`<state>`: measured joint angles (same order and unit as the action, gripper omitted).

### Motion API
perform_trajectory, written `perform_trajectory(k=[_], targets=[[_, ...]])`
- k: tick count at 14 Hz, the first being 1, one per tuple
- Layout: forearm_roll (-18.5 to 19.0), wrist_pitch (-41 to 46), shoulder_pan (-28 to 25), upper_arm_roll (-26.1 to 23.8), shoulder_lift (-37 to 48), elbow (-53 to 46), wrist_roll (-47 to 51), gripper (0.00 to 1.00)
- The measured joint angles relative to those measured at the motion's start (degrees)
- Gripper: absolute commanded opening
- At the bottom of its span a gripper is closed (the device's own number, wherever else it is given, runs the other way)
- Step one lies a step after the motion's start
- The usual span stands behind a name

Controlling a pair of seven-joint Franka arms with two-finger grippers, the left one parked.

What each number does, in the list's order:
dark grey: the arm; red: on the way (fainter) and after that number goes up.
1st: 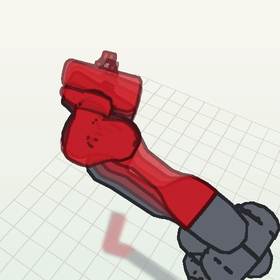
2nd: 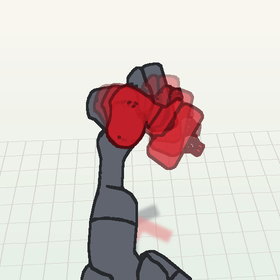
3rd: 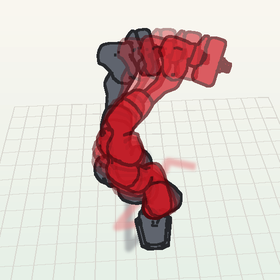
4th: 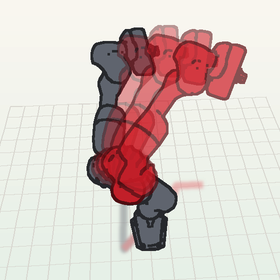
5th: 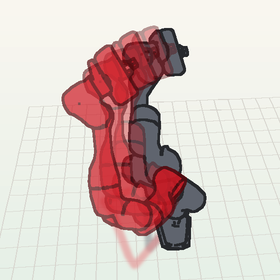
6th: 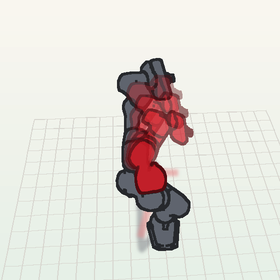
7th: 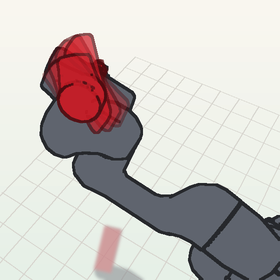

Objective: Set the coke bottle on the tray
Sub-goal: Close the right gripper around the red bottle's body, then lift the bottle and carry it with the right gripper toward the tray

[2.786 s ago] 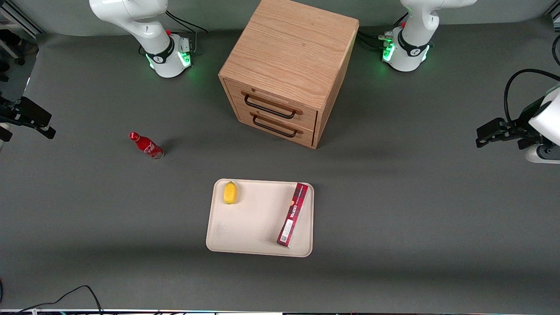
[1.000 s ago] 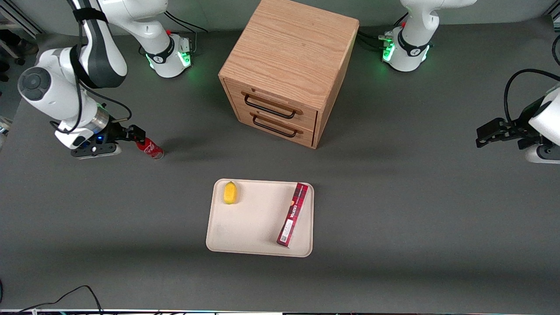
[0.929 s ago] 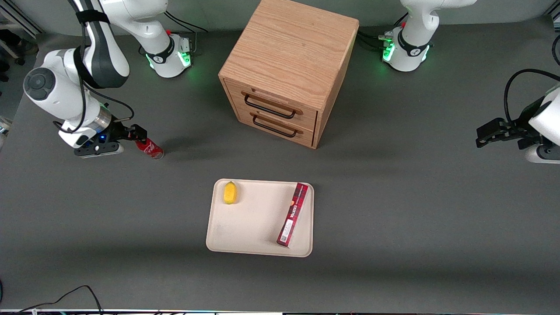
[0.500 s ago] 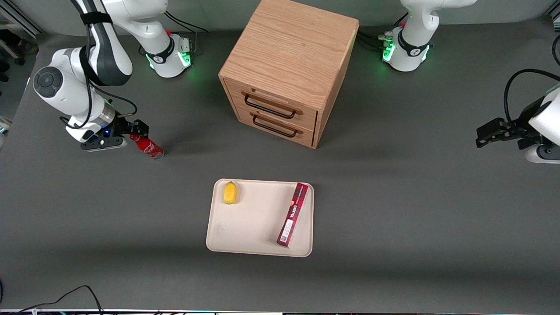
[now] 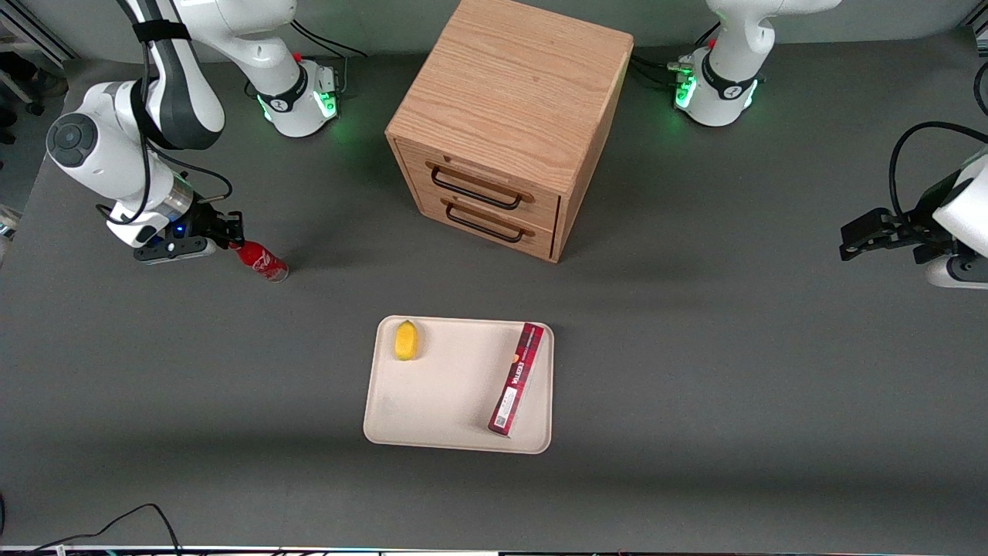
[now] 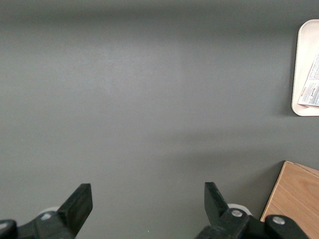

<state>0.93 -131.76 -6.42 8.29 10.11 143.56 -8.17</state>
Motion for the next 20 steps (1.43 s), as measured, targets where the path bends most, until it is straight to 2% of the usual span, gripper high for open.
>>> perform_trajectory(k=[5,10,14,20], targets=[[0.0,0.7,-0.2,-1.7,-0.1,-3.3,0.4,0.00],[-0.1,12.2,-1.6,-6.3,-4.0,-20.7,7.1,0.00],[-0.2,16.4,-4.1,-8.0,-12.6,-35.2,10.9,0.00],[-0.9,20.6,-11.1,-8.0,-29.8,-56.7,19.3,0.00]])
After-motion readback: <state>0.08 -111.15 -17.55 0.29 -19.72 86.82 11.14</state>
